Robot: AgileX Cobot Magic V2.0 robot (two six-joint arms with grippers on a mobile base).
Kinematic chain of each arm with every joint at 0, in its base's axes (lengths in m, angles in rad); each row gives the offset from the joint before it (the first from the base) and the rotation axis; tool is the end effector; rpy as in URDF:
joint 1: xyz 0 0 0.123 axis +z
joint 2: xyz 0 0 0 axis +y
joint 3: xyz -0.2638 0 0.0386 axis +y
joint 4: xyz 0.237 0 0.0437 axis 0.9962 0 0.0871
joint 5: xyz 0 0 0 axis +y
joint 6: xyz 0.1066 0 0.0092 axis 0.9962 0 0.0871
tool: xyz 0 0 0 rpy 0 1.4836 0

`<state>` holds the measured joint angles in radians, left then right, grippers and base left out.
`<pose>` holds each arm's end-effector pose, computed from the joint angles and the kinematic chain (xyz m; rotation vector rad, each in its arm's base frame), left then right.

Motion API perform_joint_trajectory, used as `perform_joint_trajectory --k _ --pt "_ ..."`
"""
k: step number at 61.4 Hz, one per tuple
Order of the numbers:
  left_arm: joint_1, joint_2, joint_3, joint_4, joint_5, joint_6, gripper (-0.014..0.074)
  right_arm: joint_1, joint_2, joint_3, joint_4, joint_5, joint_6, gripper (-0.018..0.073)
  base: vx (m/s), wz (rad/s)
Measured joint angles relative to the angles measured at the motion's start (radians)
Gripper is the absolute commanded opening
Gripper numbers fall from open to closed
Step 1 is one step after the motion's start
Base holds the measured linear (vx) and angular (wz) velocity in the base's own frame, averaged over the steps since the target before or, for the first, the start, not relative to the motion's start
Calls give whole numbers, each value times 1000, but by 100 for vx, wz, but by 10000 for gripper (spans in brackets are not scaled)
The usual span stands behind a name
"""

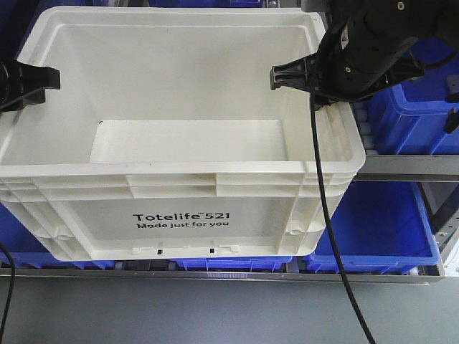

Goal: Move bin from left to right shelf
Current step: 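Keep gripping the tote rims while the base drives up to the blue-bin rack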

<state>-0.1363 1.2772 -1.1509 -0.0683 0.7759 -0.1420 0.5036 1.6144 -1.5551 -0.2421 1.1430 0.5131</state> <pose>0.2713 -0.0424 0.3224 -0.0425 2.3935 -0.2115 0.3057 0.1418 0.3212 -0.0527 2.6285 0.0157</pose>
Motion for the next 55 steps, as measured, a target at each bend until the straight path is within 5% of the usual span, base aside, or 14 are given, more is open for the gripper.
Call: perform_joint_trajectory --k 55 --pt "0 0 0 0 0 0 92 0 0 0 0 0 0 10 11 -2"
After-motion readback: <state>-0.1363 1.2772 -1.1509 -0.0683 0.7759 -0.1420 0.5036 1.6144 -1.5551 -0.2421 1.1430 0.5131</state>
